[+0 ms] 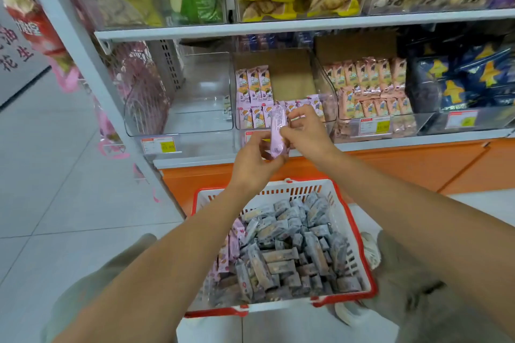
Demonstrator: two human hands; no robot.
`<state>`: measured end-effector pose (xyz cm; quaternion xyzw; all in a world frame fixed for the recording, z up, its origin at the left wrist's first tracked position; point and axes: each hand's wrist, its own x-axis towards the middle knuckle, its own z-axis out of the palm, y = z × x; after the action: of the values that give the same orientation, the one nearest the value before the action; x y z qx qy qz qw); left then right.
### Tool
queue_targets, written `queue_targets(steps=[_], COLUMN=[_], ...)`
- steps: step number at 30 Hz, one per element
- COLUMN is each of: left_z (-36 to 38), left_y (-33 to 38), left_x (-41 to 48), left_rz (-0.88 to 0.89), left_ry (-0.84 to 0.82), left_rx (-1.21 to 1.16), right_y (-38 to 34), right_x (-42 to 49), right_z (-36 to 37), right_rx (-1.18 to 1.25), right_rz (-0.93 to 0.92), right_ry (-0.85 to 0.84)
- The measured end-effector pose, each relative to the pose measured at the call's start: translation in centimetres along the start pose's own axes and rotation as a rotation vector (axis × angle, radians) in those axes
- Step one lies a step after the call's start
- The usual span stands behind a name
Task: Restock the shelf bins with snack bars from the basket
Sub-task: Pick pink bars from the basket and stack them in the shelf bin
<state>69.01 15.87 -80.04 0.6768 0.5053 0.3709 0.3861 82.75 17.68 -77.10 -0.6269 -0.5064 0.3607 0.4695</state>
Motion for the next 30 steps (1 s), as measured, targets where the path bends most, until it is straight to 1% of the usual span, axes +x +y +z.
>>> queue_targets(steps=[2, 6, 9, 11, 14, 16, 19, 22, 27, 30], left_z=[-0.6, -2.6, -3.5, -3.6, -3.2, -3.0, -2.7, -2.5, -2.4, -2.5], left_y=[0.6, -0.3, -2.0, -3.1, -4.5, -5.4, -6.1, -6.3, -6.3, -6.1], left_x=[1.3, 5.2, 7.5, 8.4, 9.2, 9.5, 9.7, 9.9, 9.8, 9.7], left_rz=[0.100, 0.272, 0.294, 0.288, 0.280, 0.288, 0.304, 0.309, 0.301, 0.292], left_ry=[0.019, 0.212, 0.219, 0.207, 0.170, 0.172, 0.185, 0.196, 0.204, 0.197], left_rx=[0.128, 0.569, 0.762, 0.839, 0.853, 0.839, 0.838, 0.851, 0.848, 0.836], right_y=[-0.9, -1.9, -1.8, -1.3, -0.7, -0.5, 0.2, 0.8, 1.2, 1.7], right_x=[2.0, 6.8, 10.3, 12.7, 15.9, 17.6, 19.3, 19.7, 18.9, 18.4], right_z=[-0.9, -1.5, -1.3, -0.9, 0.0, 0.5, 1.3, 2.1, 2.6, 2.3], right_rx=[-0.015, -0.056, -0.165, -0.239, -0.300, -0.337, -0.453, -0.532, -0.533, -0.492], right_rz=[-0.032, -0.125, -0.148, -0.139, -0.134, -0.114, -0.109, -0.108, -0.133, -0.136], right_ry=[0.048, 0.128, 0.149, 0.166, 0.197, 0.212, 0.238, 0.217, 0.212, 0.116])
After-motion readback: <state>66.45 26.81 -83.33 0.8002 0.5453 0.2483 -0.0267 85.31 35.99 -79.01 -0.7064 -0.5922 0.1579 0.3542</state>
